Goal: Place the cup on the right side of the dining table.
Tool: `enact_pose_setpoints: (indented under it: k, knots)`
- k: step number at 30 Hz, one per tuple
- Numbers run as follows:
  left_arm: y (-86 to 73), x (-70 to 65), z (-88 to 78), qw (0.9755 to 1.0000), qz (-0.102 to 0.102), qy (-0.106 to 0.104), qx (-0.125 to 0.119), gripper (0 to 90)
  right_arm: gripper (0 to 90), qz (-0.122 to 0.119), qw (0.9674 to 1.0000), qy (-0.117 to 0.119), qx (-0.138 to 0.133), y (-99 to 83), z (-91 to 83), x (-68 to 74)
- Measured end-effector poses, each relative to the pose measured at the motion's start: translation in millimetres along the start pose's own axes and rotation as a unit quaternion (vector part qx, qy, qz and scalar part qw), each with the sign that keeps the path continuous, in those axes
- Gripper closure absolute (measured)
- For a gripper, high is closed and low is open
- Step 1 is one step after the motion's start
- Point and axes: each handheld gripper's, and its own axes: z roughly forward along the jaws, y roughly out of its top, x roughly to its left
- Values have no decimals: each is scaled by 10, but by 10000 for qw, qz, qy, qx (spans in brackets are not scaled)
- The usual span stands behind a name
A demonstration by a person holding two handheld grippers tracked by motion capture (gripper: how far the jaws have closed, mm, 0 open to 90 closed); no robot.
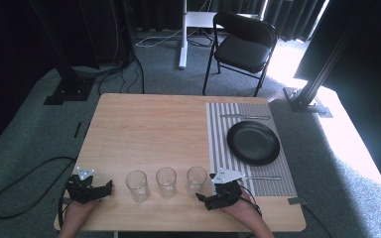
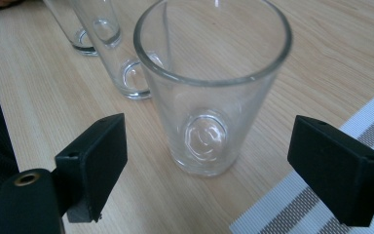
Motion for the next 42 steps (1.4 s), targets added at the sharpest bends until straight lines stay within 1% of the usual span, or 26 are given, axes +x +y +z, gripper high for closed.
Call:
enact_pose_setpoints:
  k: [10, 11, 12, 18, 19, 20, 24, 31, 33, 34, 36, 39, 40, 42]
  knots:
    - [-2, 0, -2, 10000, 4, -2, 0, 2, 139, -40, 9999, 12, -153, 90, 26, -2]
    - [-2, 0, -2, 10000, 3, -2, 0, 3, 139, -23, 9998, 41, -171, 108, 41, -9]
    - [-2, 0, -2, 10000, 3, -2, 0, 2, 139, -57, 9998, 37, -173, 114, 50, -9]
    - [-2, 0, -2, 10000, 3, -2, 0, 3, 139, -69, 9997, 96, -202, 137, 100, 18]
    - [-2, 0, -2, 10000, 3, -3, 0, 2, 139, -76, 9995, 117, -279, 135, 108, 34]
    - [-2, 0, -2, 10000, 3, -3, 0, 3, 139, -76, 9995, 117, -279, 135, 108, 34]
    - [-2, 0, -2, 10000, 4, -2, 0, 3, 149, -71, 9994, 31, -334, 130, 131, 40]
    - [-2, 0, -2, 10000, 3, -2, 0, 2, 149, -81, 9994, -41, -329, 121, 201, 43]
    - [-2, 0, -1, 10000, 2, -3, -1, 3, 164, -82, 9990, -152, -409, 130, 218, 40]
    - [-2, 0, -1, 10000, 2, -3, -1, 3, 177, -73, 9988, -164, -451, 132, 219, 37]
    - [-2, 0, -1, 10000, 2, -3, -2, 3, 178, -36, 9986, -162, -500, 140, 224, 27]
    - [-2, 0, -1, 10000, 1, -2, -2, 3, 180, -47, 9985, -144, -519, 145, 226, 27]
    - [-2, 0, -2, 10000, 2, -3, -1, 3, 213, -47, 9985, -144, -519, 145, 226, 27]
    - [-2, 0, -1, 10000, 2, -3, -1, 3, 217, -46, 9985, -102, -543, 151, 230, 31]
